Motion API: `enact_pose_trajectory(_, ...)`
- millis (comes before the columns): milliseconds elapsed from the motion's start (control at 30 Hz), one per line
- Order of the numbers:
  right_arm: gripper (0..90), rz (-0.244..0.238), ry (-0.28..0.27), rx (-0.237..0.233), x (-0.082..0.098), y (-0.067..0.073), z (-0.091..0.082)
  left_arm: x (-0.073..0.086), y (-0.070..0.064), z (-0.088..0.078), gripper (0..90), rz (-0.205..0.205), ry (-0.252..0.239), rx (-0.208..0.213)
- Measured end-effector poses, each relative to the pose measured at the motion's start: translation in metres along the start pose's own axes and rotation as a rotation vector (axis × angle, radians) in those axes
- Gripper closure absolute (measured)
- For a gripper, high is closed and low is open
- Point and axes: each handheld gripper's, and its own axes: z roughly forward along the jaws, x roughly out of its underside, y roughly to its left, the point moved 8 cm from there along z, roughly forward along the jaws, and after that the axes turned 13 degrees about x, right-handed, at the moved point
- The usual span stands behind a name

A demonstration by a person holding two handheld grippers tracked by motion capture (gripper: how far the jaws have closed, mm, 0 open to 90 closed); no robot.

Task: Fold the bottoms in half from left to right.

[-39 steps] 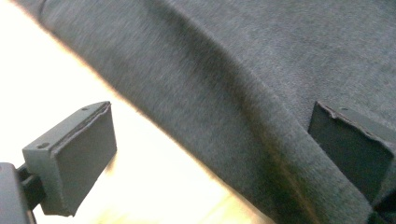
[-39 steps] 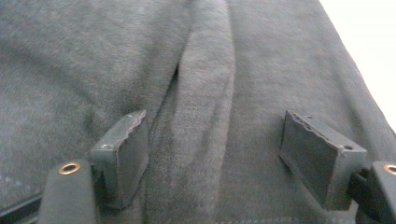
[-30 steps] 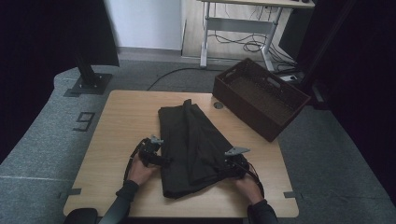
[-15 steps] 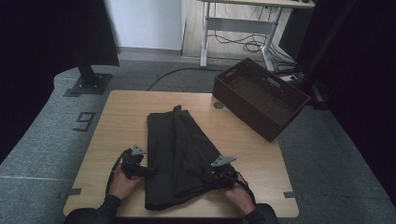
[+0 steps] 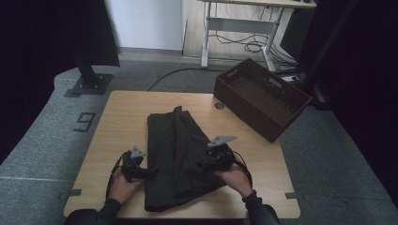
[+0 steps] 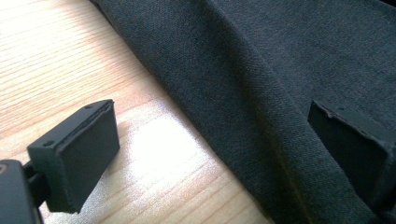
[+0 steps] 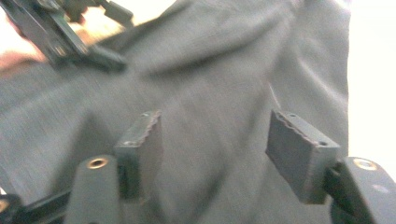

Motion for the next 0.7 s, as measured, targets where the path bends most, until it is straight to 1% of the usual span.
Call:
enact_pose_trajectory(33, 42.3, -0.023, 0.001, -0.002, -0.01, 0.005, 0.004, 0.0, 0.0, 0.0, 3.5, 0.0, 0.0, 0.0)
enact_pose_trajectory(67, 43.9, -0.034, 0.001, -0.004, -0.015, 0.008, 0.006, 0.0, 0.0, 0.0, 3.5, 0.0, -0.001, 0.0)
enact_pose_trajectory(100, 45.5, -0.046, 0.005, -0.02, -0.023, 0.015, 0.012, 0.0, 0.0, 0.0, 3.5, -0.001, -0.002, 0.0)
enact_pose_trajectory(133, 45.9, -0.052, 0.007, -0.031, -0.028, 0.019, 0.015, 0.0, 0.0, 0.0, 3.5, -0.001, -0.001, 0.0)
enact_pose_trajectory(200, 46.4, -0.062, 0.011, -0.046, -0.04, 0.028, 0.026, 0.0, 0.0, 0.0, 3.5, -0.001, 0.0, 0.0)
enact_pose_trajectory(267, 46.0, -0.056, 0.022, -0.06, -0.046, 0.035, 0.037, 0.0, 0.0, 0.0, 3.5, -0.002, -0.001, -0.001)
enact_pose_trajectory(300, 45.5, -0.051, 0.028, -0.058, -0.05, 0.037, 0.045, 0.0, 0.0, 0.0, 3.5, -0.002, 0.0, -0.001)
enact_pose_trajectory(333, 44.7, -0.053, 0.029, -0.046, -0.052, 0.038, 0.051, 0.0, 0.0, 0.0, 3.5, -0.003, 0.0, -0.002)
enact_pose_trajectory(400, 43.2, -0.06, 0.038, -0.018, -0.052, 0.038, 0.064, 0.0, 0.0, 0.0, 3.4, -0.003, 0.0, -0.003)
enact_pose_trajectory(433, 42.5, -0.058, 0.053, 0.004, -0.051, 0.037, 0.072, 0.0, 0.0, 0.0, 3.4, -0.003, 0.0, -0.004)
enact_pose_trajectory(467, 41.6, -0.058, 0.061, 0.015, -0.049, 0.036, 0.077, 0.0, 0.0, 0.0, 3.4, -0.003, 0.0, -0.004)
enact_pose_trajectory(567, 40.3, -0.054, 0.1, 0.057, -0.039, 0.032, 0.095, 0.0, 0.0, 0.0, 3.4, -0.004, 0.001, -0.004)
enact_pose_trajectory(633, 41.9, -0.059, 0.122, 0.073, -0.032, 0.03, 0.103, 0.0, 0.0, 0.0, 3.3, -0.004, 0.001, -0.004)
enact_pose_trajectory(700, 48.2, -0.067, 0.151, 0.102, -0.021, 0.025, 0.111, 0.0, 0.0, 0.0, 3.3, -0.006, 0.0, -0.005)
